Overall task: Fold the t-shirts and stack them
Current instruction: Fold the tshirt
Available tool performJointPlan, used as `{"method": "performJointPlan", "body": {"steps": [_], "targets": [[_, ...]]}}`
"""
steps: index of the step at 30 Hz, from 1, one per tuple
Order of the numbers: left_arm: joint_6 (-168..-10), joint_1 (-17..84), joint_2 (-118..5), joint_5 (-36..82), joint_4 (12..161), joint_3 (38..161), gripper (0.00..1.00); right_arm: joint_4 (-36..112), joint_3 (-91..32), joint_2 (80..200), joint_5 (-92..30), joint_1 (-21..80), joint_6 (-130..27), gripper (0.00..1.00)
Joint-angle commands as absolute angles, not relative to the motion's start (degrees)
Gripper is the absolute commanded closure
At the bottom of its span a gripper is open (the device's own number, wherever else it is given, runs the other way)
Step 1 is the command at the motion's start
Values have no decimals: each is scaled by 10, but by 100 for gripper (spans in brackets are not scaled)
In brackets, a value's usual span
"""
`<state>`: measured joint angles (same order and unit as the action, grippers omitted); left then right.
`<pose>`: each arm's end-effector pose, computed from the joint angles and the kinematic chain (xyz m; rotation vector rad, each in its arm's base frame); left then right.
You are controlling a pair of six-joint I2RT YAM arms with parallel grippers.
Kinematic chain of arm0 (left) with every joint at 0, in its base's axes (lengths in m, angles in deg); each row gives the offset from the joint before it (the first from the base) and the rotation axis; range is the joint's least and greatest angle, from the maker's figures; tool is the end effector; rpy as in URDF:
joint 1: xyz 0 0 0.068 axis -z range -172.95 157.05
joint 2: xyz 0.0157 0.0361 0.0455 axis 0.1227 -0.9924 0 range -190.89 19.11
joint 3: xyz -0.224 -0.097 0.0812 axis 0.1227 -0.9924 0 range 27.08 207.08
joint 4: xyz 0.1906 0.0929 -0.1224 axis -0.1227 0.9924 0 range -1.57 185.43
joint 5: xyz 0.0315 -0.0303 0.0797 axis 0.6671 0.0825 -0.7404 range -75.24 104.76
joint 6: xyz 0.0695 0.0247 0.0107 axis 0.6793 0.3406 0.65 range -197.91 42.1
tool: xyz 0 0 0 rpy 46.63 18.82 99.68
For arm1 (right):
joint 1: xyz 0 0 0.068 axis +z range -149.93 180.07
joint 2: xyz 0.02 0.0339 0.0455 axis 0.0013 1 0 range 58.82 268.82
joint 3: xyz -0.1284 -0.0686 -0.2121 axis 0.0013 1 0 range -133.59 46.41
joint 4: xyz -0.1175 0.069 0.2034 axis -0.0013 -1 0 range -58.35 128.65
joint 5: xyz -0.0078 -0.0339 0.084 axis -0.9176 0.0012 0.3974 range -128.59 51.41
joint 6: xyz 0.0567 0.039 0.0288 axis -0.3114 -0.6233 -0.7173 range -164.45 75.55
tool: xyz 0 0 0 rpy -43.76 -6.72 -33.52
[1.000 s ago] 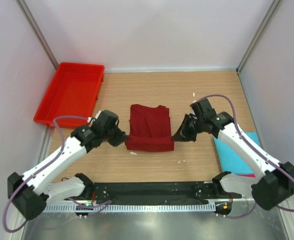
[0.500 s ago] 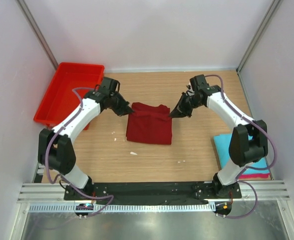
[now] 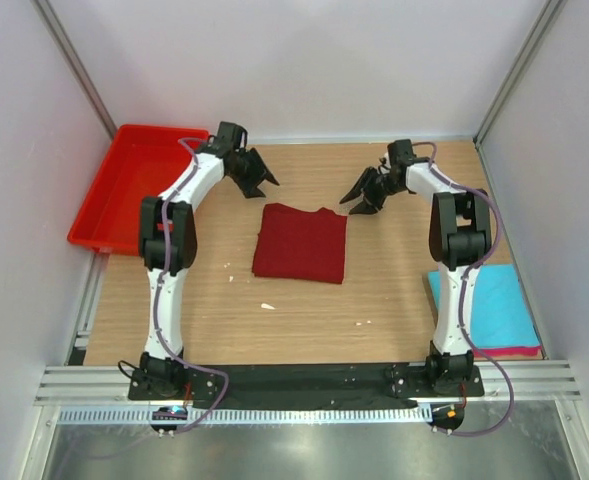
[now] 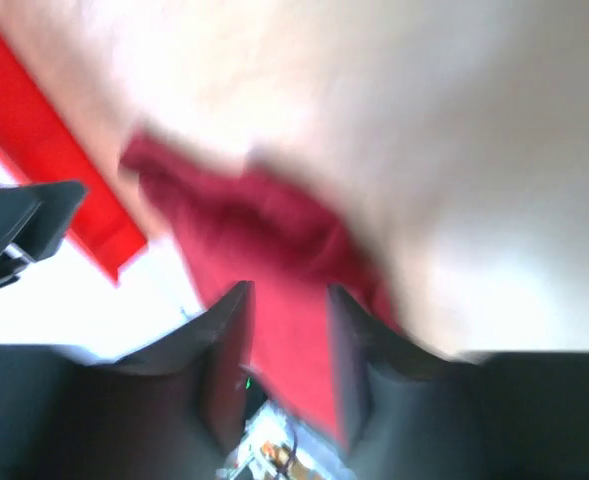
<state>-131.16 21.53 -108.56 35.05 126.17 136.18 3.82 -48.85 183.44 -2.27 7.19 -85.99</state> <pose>0.4589 -0.1409 0.1838 -0.7633 2.6124 -0.8624 0.4343 0.0917 0.1464 0.6253 2.7268 1.0972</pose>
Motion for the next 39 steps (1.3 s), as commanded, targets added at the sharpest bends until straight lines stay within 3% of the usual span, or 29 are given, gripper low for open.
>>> {"method": "performJointPlan", "body": {"steps": [1, 2, 3, 6, 8, 12, 17, 21, 27, 39], "targets": [[-1198, 200, -1126, 322, 1359, 1512, 45, 57, -590, 1855, -21, 48, -815, 49], [-1167, 198, -1126, 316, 1378, 1553, 45, 56, -600, 1854, -26, 46, -799, 29], [-1157, 201, -1121, 271, 1395, 1557, 45, 26, -645, 1865, -44, 43, -782, 27], [-1151, 210, -1026, 272, 1342, 1442, 48, -62, -684, 1862, -73, 47, -711, 27], [-1154, 216, -965, 320, 1248, 1340, 45, -14, -641, 1836, -48, 52, -706, 29], [-1099, 228, -947, 368, 1202, 1276, 40, 4, -573, 1814, -20, 63, -663, 28], [-1063, 232, -990, 320, 1235, 1298, 45, -13, -569, 1820, -113, 100, -636, 29], [-1066, 244, -1048, 282, 1267, 1349, 56, -15, -566, 1827, -141, 116, -637, 39], [-1071, 270, -1098, 218, 1342, 1419, 53, -29, -554, 1825, -189, 133, -629, 40], [-1073, 279, -1080, 205, 1347, 1363, 58, -15, -509, 1806, -190, 133, -636, 38]]}}
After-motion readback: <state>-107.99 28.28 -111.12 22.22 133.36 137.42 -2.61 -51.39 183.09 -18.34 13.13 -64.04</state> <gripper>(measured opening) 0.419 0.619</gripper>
